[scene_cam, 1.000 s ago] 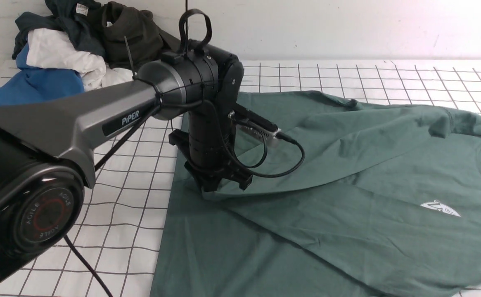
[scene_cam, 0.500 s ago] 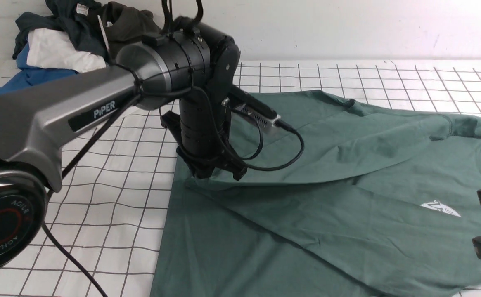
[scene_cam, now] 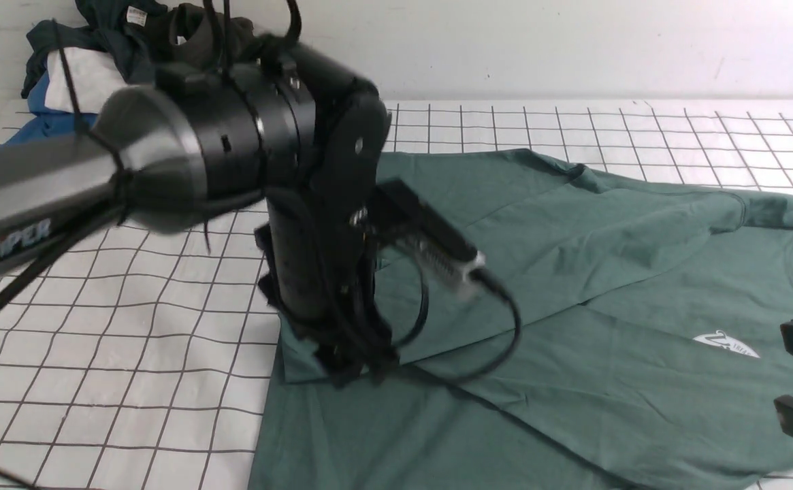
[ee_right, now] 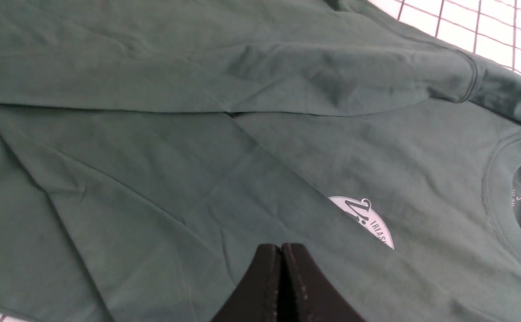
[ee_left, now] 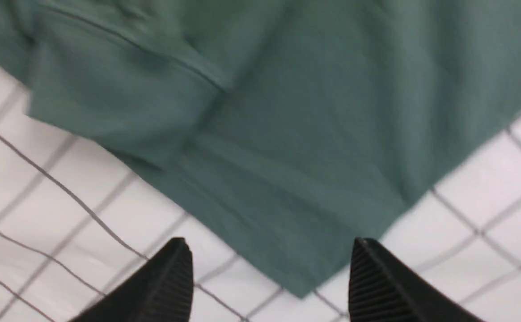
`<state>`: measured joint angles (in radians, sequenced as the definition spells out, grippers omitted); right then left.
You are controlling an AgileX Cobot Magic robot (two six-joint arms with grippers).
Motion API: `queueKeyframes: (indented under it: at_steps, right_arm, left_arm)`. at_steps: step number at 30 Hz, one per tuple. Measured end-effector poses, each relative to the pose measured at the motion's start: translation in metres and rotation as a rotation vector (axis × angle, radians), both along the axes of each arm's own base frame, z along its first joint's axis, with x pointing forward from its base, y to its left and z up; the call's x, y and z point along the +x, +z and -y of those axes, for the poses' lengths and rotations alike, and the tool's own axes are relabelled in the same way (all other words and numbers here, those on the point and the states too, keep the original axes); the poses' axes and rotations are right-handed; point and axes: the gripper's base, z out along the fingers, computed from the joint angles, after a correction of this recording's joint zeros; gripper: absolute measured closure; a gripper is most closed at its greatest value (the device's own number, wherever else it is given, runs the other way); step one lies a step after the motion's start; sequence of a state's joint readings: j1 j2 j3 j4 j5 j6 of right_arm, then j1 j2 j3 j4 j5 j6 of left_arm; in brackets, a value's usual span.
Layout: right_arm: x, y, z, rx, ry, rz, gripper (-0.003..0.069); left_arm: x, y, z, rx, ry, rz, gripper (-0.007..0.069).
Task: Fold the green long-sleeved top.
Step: Use the left arm to drag and drop the cuff onto the cuff closest to the left arm, then use both arms simultaneously to clamp the lower edge of the clothing fabric
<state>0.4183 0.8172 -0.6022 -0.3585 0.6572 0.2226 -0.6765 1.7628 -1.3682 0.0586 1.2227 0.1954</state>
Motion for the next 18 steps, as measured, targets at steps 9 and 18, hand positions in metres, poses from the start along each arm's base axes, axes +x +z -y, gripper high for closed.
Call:
queueKeyframes:
  at_steps: [9, 18]
  right_arm:
    - [-0.005, -0.003, -0.008, -0.009, 0.107, -0.045, 0.0666]
    - [-0.005, -0.003, -0.01, -0.008, 0.13, -0.043, 0.0666]
  left_arm:
    - [-0.042, -0.076, -0.028, 0.087, -0.276, -0.059, 0.0188]
    - [-0.048, -0.091, -0.031, 0.059, -0.382, -0.028, 0.0354]
